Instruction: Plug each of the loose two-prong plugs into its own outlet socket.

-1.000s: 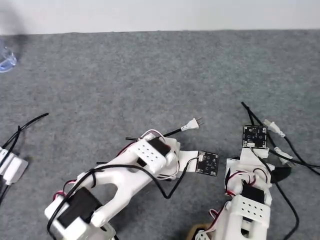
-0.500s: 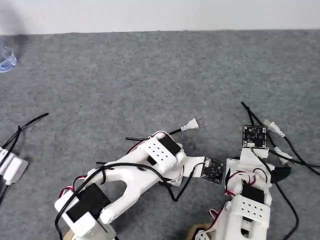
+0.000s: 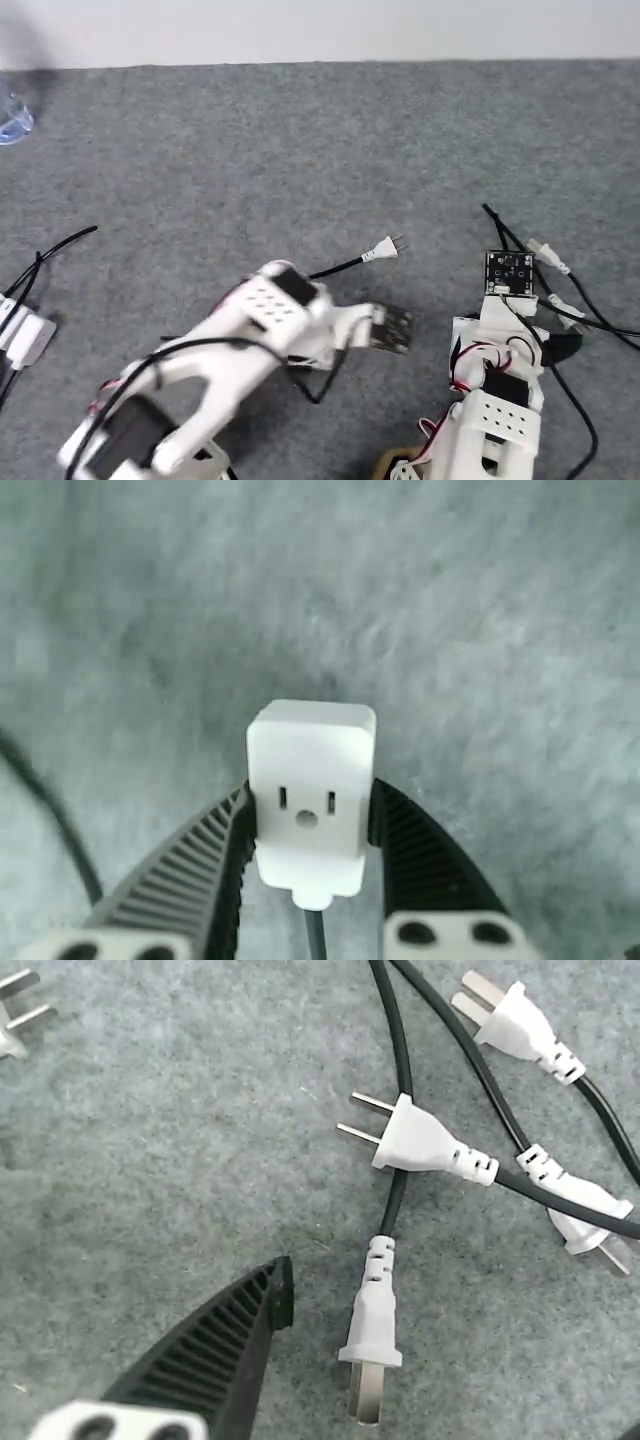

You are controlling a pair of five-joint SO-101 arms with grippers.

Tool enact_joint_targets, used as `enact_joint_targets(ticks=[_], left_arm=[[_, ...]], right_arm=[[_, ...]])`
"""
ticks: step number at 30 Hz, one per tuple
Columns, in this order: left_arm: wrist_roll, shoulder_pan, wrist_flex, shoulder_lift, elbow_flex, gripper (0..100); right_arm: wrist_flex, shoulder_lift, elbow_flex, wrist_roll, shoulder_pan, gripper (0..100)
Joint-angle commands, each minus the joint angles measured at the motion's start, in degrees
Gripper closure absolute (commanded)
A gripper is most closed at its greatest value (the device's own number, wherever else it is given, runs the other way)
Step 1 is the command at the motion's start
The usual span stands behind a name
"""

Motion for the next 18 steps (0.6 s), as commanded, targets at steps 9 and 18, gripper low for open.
enact_joint_targets(ticks=[9, 18], left_arm=[[5.45, -1.93, -12.13, -15.38, 12.70, 89], [6.42, -2.02, -16.09, -10.55, 12.44, 77]], right_arm=[[-0.75, -0.84, -2.29, -0.18, -1.01, 47.5], [-0.66, -0.84, -2.20, -0.18, -1.01, 47.5]])
